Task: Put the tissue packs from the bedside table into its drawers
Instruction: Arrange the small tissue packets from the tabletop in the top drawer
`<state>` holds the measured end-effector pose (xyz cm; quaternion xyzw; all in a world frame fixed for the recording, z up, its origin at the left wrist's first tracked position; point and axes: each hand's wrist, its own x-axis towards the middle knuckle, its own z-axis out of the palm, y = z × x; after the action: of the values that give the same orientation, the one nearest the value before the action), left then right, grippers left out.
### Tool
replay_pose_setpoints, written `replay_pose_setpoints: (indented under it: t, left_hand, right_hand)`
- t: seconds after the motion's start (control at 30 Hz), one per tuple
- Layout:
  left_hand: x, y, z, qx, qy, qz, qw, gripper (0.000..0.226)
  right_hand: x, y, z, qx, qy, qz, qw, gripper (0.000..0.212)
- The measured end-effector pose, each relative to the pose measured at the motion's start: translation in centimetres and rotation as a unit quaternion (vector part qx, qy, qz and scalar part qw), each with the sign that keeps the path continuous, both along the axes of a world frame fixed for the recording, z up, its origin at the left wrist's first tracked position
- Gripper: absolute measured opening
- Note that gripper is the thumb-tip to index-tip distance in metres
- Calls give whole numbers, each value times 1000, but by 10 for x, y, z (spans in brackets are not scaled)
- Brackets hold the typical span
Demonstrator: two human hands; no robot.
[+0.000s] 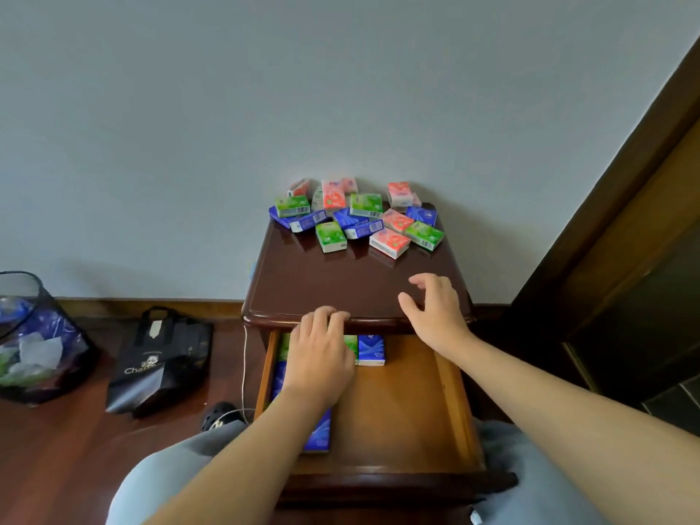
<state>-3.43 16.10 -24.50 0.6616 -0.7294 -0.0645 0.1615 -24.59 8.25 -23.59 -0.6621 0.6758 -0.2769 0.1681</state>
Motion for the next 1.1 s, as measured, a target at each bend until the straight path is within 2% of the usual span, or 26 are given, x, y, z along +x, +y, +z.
replay_pose_setpoints:
  t: [0.07, 0.17, 0.27, 0.4, 0.5, 0.6, 0.73, 0.83, 0.97, 1.1]
  left_hand:
    - [-1, -24, 6, 1, -5, -20, 1000, 54]
    - [3, -56, 2, 60, -38, -22, 997, 59]
    - [8, -79, -14, 121, -83, -6, 989, 66]
    - [6, -110, -26, 119, -77, 27, 990, 74]
    - [4, -134, -30, 81, -67, 37, 994, 79]
    - [4, -153, -34, 33, -70, 35, 996, 82]
    - [4, -176, -35, 3, -44, 53, 998, 86]
    - [2, -186, -34, -25, 1, 77, 997, 81]
    - [0, -190, -32, -54, 21, 91, 994, 69]
    - [-4, -183, -30, -145, 42, 120, 981, 55]
  right_hand:
    - [-1, -11, -9, 30, -8, -10, 999, 54]
    - [0, -34, -19, 42, 12, -20, 999, 75]
    - [5, -57, -25, 10, 27, -23, 999, 91]
    - [6, -88, -28, -15, 45, -1, 999, 105]
    - [10, -101, -30, -44, 100, 3, 994, 99]
    - [18, -101, -35, -100, 191, -31, 976, 79]
    - [21, -99, -38, -123, 202, -88, 968, 65]
    - [20, -99, -39, -142, 213, -108, 961, 65]
    - [20, -100, -39, -118, 220, -119, 961, 79]
    - [20, -101, -40, -121, 218, -121, 961, 77]
